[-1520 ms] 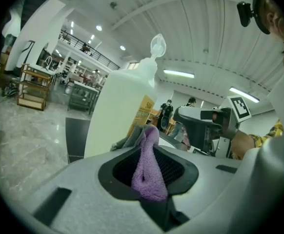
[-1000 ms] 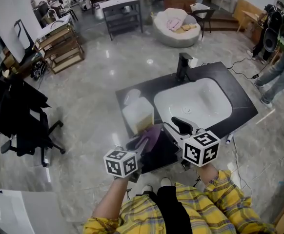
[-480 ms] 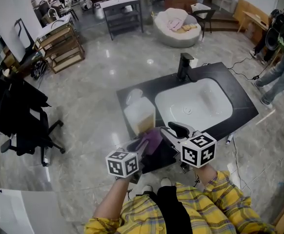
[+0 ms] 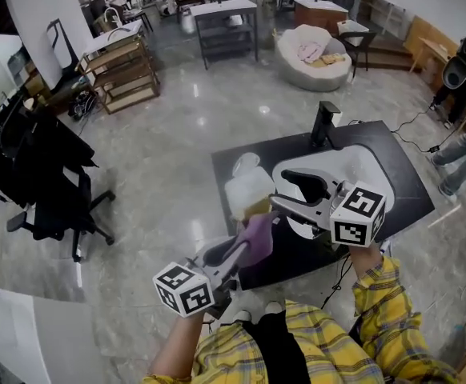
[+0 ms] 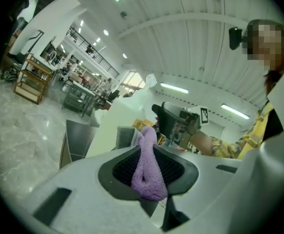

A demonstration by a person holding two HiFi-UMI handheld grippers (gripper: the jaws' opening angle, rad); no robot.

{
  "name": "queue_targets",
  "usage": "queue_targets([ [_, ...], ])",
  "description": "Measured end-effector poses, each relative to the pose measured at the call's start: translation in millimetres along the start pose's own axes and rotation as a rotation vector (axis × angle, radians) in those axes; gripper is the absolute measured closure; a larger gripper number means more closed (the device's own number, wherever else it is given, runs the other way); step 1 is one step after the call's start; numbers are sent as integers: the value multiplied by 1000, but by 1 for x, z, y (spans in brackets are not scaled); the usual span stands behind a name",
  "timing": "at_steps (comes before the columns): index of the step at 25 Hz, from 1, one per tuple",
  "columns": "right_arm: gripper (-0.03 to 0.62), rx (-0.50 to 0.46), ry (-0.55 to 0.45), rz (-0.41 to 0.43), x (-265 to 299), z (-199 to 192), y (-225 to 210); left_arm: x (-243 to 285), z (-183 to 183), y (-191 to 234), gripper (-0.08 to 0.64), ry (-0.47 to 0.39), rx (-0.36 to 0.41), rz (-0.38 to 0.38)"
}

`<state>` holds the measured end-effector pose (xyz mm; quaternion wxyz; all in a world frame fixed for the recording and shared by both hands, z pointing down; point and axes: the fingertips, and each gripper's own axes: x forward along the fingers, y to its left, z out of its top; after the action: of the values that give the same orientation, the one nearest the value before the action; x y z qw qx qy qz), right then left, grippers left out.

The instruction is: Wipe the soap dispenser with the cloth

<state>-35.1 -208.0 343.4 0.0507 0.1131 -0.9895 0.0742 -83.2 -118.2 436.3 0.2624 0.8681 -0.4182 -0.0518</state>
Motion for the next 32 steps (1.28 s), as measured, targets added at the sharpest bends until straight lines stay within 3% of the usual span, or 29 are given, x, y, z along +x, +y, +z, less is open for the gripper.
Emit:
queue_targets([
  [4,357,-145,56,176,27,12,8,-15,13,-14,494,-17,37,-14],
  [8,354,-212,123,381,56,13,17,-31,26,-11,494,-50,46,7],
  [17,354,-303,285,657,83,-5,21,-47,30,3,494,-90,35,89],
  [26,379,-375,309,753,93,-12,21,-37,25,11,494,-58,66,99],
  [32,419,-411,299,669,93,-11,20,-34,32,19,494,-72,46,95],
])
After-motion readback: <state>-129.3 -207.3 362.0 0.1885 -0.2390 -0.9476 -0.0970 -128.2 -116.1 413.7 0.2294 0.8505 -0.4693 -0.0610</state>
